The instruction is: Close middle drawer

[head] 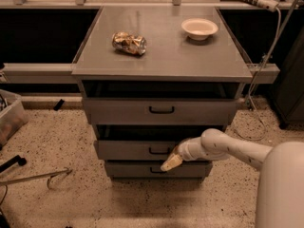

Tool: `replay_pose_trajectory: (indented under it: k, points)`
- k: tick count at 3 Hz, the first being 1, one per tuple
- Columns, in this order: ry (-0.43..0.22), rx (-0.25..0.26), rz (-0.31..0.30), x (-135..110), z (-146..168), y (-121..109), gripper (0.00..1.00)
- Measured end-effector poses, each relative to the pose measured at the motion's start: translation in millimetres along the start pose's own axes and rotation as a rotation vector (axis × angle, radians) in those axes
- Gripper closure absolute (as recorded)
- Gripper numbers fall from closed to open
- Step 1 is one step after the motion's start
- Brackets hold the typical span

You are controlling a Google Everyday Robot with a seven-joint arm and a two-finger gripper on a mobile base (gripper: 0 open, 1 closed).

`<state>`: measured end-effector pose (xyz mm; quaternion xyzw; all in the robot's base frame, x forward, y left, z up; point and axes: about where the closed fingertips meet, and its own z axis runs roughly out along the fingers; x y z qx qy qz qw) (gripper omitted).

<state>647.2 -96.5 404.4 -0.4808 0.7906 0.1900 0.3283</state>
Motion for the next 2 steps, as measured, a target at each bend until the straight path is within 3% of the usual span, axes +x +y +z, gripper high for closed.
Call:
replay_pose_trajectory:
  k: [1, 2]
  points:
    - [-0.008, 0.06, 0.003, -6.8, -7.0, -28.4, 0.0]
    - [-0.009, 0.061, 0.003, -6.8, -6.4, -27.1, 0.0]
